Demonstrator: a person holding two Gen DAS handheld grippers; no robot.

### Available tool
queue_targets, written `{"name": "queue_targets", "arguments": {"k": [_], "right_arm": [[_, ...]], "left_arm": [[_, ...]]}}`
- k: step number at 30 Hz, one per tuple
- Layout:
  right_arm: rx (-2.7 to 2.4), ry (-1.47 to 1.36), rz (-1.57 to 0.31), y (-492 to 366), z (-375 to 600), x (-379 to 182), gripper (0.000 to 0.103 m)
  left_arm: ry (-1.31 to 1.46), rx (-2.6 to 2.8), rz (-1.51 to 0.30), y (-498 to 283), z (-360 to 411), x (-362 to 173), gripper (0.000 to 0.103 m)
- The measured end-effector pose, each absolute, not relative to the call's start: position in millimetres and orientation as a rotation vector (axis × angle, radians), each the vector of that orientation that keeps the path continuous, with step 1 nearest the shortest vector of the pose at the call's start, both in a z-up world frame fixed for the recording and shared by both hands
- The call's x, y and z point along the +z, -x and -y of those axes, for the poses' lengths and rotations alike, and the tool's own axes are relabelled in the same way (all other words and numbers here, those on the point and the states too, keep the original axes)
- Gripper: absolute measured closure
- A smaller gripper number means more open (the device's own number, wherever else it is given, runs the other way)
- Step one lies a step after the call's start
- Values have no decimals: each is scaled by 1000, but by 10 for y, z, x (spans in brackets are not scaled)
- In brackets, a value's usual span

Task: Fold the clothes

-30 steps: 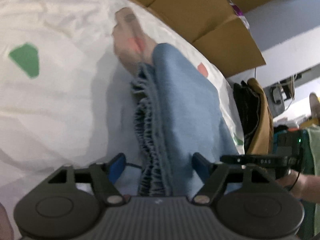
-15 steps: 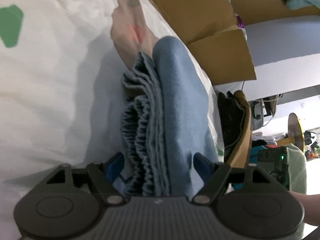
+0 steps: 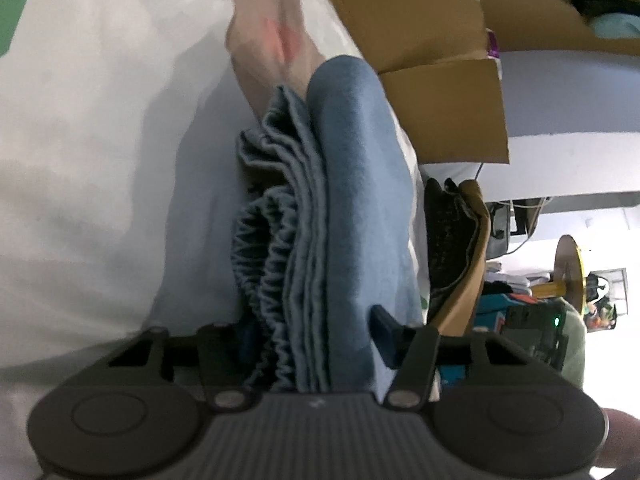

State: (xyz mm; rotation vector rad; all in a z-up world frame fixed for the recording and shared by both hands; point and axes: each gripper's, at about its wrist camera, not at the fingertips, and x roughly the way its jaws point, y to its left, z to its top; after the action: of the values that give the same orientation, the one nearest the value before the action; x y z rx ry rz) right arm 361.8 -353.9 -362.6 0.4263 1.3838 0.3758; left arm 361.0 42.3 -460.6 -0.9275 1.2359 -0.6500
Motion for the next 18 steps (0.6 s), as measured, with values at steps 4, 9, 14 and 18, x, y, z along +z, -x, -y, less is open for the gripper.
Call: {"name": "queue_targets", "arguments": {"k": [4, 9, 14, 18], "right_arm": [[371, -516, -1280, -3425, 3645, -3683, 44], [290, -720, -1165, -3294, 3827, -3912, 44], [360, -702, -1138, -3421, 3729, -3908, 45], [402, -734, -1158, -3505, 3687, -4055, 45]], "left_arm": [[895, -642, -1297, -3712, -391, -4565, 44], [871, -658, -1355, -3796, -396, -4572, 43], [869, -610, -1376, -3796, -367, -4575, 39], [845, -579, -1360, -3744, -383, -4525, 38]]}}
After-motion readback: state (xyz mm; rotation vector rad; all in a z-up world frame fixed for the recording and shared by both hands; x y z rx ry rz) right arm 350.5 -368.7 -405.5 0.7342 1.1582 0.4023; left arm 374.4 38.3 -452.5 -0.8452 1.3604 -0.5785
